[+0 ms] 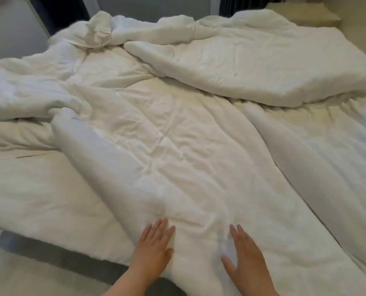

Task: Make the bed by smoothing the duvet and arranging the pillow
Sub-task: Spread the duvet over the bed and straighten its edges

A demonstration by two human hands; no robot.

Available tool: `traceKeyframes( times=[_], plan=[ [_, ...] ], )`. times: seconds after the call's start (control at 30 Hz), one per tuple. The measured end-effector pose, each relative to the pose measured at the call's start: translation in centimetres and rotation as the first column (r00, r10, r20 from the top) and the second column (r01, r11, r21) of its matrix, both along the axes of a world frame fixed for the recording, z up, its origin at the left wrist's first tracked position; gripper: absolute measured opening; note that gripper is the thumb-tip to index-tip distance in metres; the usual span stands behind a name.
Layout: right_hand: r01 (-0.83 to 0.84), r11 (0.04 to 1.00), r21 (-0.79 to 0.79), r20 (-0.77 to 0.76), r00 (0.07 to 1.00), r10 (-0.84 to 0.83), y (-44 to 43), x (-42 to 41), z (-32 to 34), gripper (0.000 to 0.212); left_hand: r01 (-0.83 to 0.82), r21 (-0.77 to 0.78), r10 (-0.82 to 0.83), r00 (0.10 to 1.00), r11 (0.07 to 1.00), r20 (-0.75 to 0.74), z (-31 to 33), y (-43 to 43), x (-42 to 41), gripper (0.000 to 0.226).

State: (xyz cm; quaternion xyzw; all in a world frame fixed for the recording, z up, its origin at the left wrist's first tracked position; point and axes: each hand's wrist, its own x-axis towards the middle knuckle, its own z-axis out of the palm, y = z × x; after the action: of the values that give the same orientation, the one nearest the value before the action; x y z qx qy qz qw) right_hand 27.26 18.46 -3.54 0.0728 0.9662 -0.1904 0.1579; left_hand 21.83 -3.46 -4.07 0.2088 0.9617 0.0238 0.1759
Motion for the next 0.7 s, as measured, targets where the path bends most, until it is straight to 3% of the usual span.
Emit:
traceKeyframes(
  times=[0.03, 0.1, 0.2, 0.3, 0.37, 0.43, 0.47, 0.53, 0.6, 0.7],
  plan=[
    [-0.05, 0.999, -0.006, -0.025, 0.998, 0.049, -3.3, -1.6, -0.1, 0.095, -0.001, -0.016, 0.002, 0.998, 1.0, 0.058, -0.4, -3.3, -0.4, 0.052],
    [-0.179, 0.983, 0.032, -0.056, 0.982, 0.181, -11.1, -5.1, -0.8, 0.09, -0.067, 0.012, 0.067, 0.998, 0.998, -0.009, -2.0, -10.3, -2.0, 0.045],
    [-0.277, 0.952, 0.13, -0.129, 0.947, 0.293, -21.7, -10.2, -2.0, 0.074, -0.276, 0.093, 0.273, 0.961, 0.957, 0.042, -2.6, -20.7, -4.8, 0.057],
    [-0.162, 0.968, 0.19, -0.052, 0.983, 0.175, -28.4, -14.8, -3.3, 0.087, -0.445, 0.071, 0.443, 0.895, 0.893, 0.04, -1.8, -29.1, -6.7, 0.075],
    [-0.131, 0.978, 0.16, 0.032, 0.991, 0.128, -30.6, -16.3, -2.5, 0.095, -0.476, 0.074, 0.473, 0.88, 0.876, 0.048, -1.3, -33.0, -8.1, 0.087],
    [-0.028, 0.995, 0.099, -0.017, 0.999, 0.029, -31.2, -17.4, -1.0, 0.064, -0.468, 0.092, 0.467, 0.884, 0.879, 0.029, -1.1, -35.2, -9.6, 0.066],
    [0.06, 0.997, 0.046, -0.054, 0.997, -0.057, -30.8, -18.4, -0.6, 0.059, -0.462, 0.099, 0.461, 0.887, 0.881, 0.033, -1.1, -35.8, -10.6, 0.059],
    [0.215, 0.975, -0.064, -0.113, 0.969, -0.221, -29.3, -20.4, -0.3, 0.061, -0.434, 0.168, 0.438, 0.899, 0.885, 0.016, -1.6, -36.3, -12.5, 0.066],
    [0.373, 0.915, -0.157, -0.206, 0.893, -0.399, -27.6, -23.5, 0.2, 0.051, -0.436, 0.2, 0.44, 0.898, 0.878, 0.024, -2.0, -36.6, -14.4, 0.09],
    [0.431, 0.899, -0.084, -0.257, 0.862, -0.437, -25.8, -28.5, -1.2, 0.038, -0.298, 0.196, 0.322, 0.941, 0.934, -0.102, -3.3, -37.4, -18.1, 0.085]
  ],
)
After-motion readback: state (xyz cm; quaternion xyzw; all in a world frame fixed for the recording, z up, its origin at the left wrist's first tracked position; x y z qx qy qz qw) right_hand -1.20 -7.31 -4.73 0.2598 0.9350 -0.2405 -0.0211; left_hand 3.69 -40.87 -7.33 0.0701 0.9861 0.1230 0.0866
